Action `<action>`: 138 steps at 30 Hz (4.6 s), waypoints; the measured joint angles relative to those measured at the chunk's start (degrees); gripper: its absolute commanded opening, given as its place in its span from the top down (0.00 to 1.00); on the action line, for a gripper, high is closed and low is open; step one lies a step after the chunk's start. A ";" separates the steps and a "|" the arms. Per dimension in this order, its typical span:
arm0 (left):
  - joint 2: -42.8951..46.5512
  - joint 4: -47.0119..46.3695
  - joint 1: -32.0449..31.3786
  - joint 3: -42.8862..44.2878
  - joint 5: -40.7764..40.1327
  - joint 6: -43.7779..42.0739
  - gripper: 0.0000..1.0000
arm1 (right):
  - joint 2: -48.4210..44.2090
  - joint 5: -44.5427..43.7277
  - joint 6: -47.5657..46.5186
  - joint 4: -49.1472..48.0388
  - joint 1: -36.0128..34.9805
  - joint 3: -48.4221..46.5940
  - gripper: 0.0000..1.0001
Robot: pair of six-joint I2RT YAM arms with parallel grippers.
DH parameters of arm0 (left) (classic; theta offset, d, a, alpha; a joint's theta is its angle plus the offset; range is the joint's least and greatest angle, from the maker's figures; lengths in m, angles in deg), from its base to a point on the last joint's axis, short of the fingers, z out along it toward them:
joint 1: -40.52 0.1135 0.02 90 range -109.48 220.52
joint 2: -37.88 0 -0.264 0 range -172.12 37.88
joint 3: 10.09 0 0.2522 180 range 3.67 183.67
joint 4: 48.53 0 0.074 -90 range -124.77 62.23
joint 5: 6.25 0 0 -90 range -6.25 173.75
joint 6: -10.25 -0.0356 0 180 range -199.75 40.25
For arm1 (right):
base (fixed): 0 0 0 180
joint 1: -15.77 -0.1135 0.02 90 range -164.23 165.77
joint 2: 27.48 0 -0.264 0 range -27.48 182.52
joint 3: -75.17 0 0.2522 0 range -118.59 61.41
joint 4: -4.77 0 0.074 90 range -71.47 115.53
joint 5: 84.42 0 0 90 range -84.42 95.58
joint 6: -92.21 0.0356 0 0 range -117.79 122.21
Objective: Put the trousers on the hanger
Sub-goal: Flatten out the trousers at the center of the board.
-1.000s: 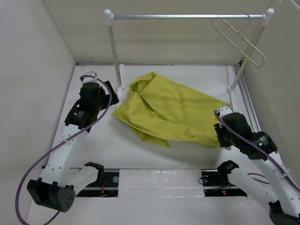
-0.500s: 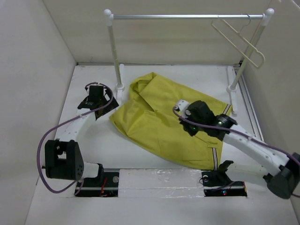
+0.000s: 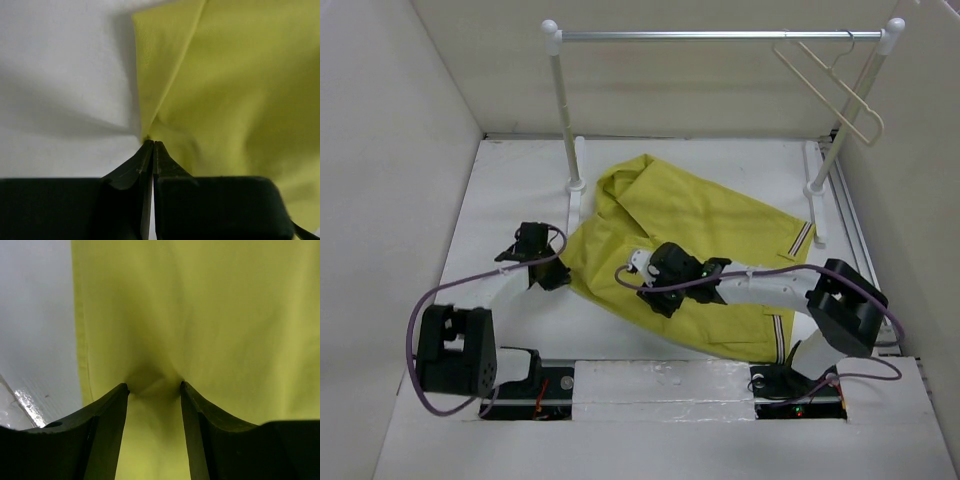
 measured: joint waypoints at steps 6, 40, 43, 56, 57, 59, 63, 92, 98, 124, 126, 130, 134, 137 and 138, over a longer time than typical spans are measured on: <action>23.47 9.75 -2.54 -1.05 -0.94 6.25 1.00 | -6.10 -0.04 3.78 -2.47 -5.18 10.54 0.49; -29.07 -1.57 -7.32 30.73 0.59 -12.76 1.00 | -16.09 -2.49 3.54 8.46 6.10 2.05 0.40; -28.50 0.57 -7.41 32.65 -0.13 -13.22 1.00 | -14.19 -1.66 3.98 3.19 9.99 6.58 0.41; -8.37 20.06 -7.89 62.64 -16.13 -20.87 1.00 | -6.75 0.61 5.62 -5.90 11.52 13.25 0.43; -7.80 21.66 -7.89 64.87 -17.05 -21.27 1.00 | -6.86 0.59 5.92 -5.84 11.52 13.35 0.43; -7.43 25.07 -7.89 69.72 -19.04 -22.21 1.00 | -7.78 0.55 6.60 -5.84 11.37 14.14 0.43; -8.00 31.50 -7.89 76.06 -21.94 -23.76 1.00 | -12.39 0.55 7.63 -2.43 11.32 16.72 0.43; -15.61 15.69 1.01 52.48 -23.19 -12.22 0.16 | -11.85 0.11 0.44 2.47 59.47 8.07 0.15; -6.49 8.92 -21.16 39.41 -16.48 -12.11 0.19 | -3.41 5.20 -0.28 -2.82 63.17 8.24 0.16; -0.28 7.32 -24.44 26.58 -14.78 -10.14 0.38 | -20.52 2.73 -3.37 10.71 85.13 5.70 0.39; -0.02 8.07 -24.44 25.88 -17.00 -10.29 0.40 | -20.31 1.86 -3.89 10.80 86.62 5.27 0.27; 0.09 9.90 -24.41 25.40 -20.65 -10.95 0.53 | -18.73 2.95 -5.57 12.15 82.51 2.56 0.49; -0.02 10.36 -24.22 24.11 -21.03 -11.15 0.56 | -23.58 4.92 -5.75 12.17 70.47 4.20 0.97; 0.09 9.33 -24.13 17.75 -18.82 -10.23 0.53 | -30.99 7.15 -3.63 8.85 54.88 8.81 0.61; 0.07 9.33 -24.13 15.56 -17.59 -9.88 0.53 | -32.52 8.52 -2.45 7.43 48.70 10.29 0.48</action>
